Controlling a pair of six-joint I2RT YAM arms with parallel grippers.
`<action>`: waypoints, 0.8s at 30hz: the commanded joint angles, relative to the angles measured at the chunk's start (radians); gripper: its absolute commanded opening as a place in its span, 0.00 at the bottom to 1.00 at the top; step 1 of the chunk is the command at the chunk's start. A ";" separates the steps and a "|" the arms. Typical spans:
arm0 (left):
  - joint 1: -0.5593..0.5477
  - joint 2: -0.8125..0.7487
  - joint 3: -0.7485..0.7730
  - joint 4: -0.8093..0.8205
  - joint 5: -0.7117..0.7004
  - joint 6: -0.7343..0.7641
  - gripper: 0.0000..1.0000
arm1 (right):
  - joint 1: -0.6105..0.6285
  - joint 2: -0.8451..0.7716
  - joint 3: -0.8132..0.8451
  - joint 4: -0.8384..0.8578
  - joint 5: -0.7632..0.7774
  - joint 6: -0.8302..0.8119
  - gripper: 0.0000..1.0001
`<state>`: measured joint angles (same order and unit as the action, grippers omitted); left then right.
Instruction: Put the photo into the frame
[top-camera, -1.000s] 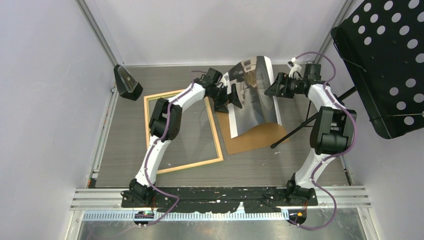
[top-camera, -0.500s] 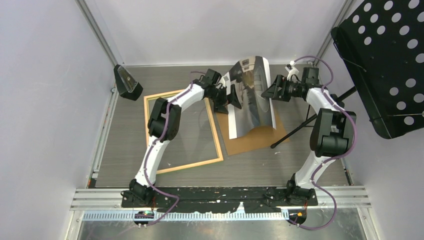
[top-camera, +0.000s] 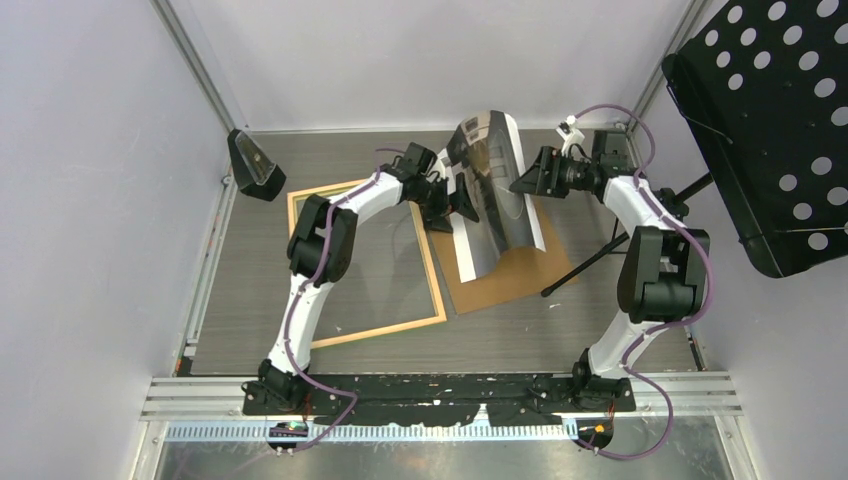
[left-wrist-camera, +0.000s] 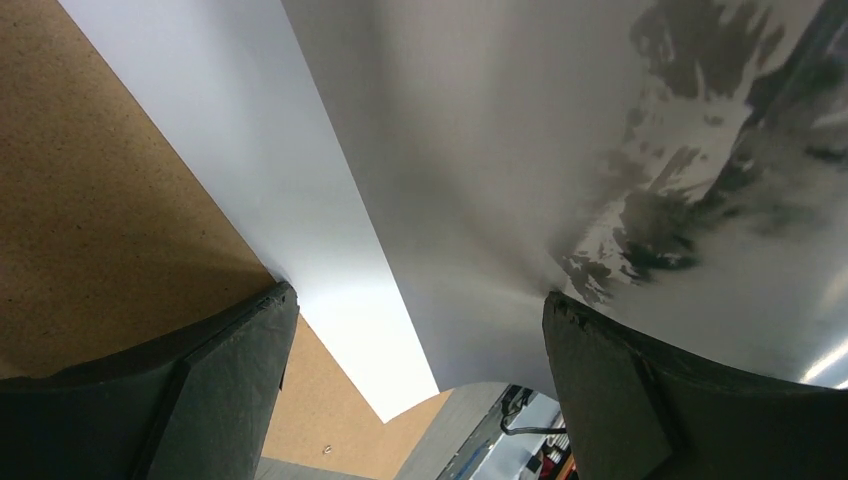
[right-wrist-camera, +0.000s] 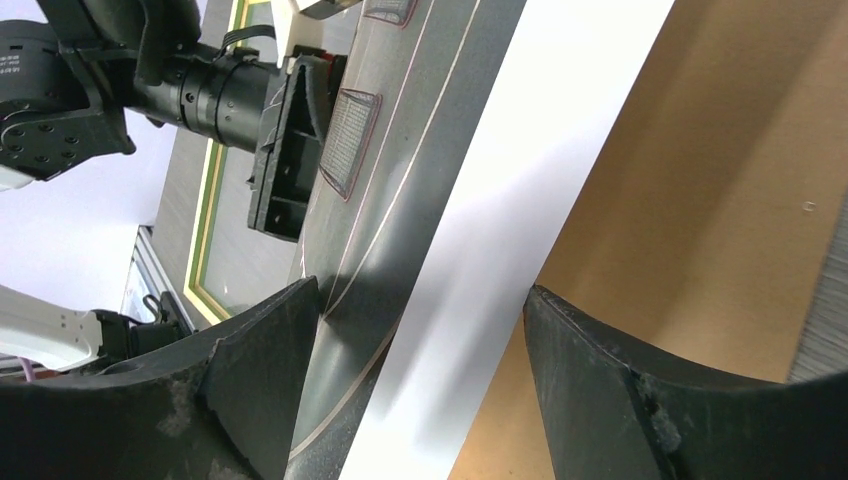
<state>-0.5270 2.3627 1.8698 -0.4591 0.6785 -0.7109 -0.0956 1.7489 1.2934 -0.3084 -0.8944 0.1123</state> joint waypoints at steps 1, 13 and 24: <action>-0.001 -0.019 -0.038 -0.012 0.002 -0.010 0.98 | 0.041 -0.054 -0.008 0.025 -0.035 0.010 0.81; 0.004 -0.037 -0.076 0.014 0.015 -0.028 0.98 | 0.089 -0.118 -0.031 0.055 -0.071 0.049 0.80; 0.004 -0.060 -0.109 0.035 0.013 -0.035 0.98 | 0.096 -0.158 -0.053 0.051 -0.055 0.040 0.74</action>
<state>-0.5186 2.3283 1.7885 -0.3908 0.7029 -0.7525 -0.0055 1.6268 1.2430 -0.2764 -0.9459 0.1574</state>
